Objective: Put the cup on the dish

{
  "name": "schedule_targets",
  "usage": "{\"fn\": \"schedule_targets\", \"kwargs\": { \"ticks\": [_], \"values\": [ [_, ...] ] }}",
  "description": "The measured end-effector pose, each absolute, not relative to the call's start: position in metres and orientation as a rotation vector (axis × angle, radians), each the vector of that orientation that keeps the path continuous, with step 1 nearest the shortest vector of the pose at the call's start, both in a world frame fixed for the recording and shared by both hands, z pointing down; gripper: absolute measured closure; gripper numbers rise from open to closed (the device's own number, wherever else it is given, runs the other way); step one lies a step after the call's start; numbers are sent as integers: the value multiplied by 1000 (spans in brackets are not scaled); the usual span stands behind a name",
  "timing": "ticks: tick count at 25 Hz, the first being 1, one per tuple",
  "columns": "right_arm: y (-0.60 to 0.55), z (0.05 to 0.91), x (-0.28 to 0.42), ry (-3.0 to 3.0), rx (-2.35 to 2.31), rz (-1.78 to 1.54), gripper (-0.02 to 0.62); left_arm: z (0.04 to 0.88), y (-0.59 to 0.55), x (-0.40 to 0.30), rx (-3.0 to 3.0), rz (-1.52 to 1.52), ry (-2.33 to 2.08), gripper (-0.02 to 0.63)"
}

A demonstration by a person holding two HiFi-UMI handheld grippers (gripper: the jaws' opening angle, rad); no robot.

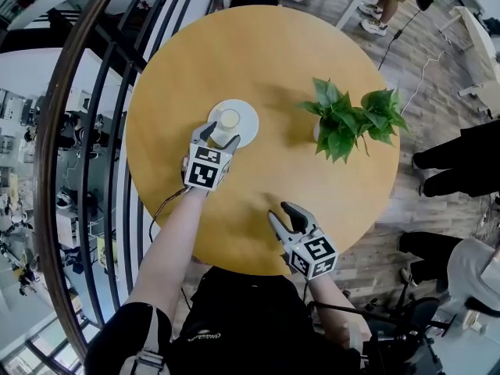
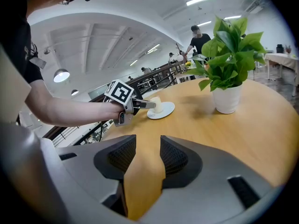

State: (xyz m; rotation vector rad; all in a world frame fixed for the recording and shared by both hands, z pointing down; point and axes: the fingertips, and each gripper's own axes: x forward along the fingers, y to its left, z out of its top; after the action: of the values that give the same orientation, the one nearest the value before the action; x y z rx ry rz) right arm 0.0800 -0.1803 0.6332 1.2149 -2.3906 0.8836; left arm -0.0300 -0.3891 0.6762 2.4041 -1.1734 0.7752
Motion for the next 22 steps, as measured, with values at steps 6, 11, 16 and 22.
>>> {"fn": "schedule_targets", "kwargs": {
  "ticks": [6, 11, 16, 22],
  "values": [
    [-178, 603, 76, -2433, 1243, 827, 445, 643, -364, -33, 2429, 743, -1169, 363],
    [-181, 570, 74, -2478, 1274, 748, 445, 606, -342, -33, 2477, 706, -1152, 419],
    [-184, 545, 69, -2527, 1275, 663, 445, 569, -326, -35, 2532, 653, -1192, 492],
    [-185, 514, 65, -2583, 1277, 571, 445, 523, -301, -37, 2568, 547, -1190, 519]
  ]
}}
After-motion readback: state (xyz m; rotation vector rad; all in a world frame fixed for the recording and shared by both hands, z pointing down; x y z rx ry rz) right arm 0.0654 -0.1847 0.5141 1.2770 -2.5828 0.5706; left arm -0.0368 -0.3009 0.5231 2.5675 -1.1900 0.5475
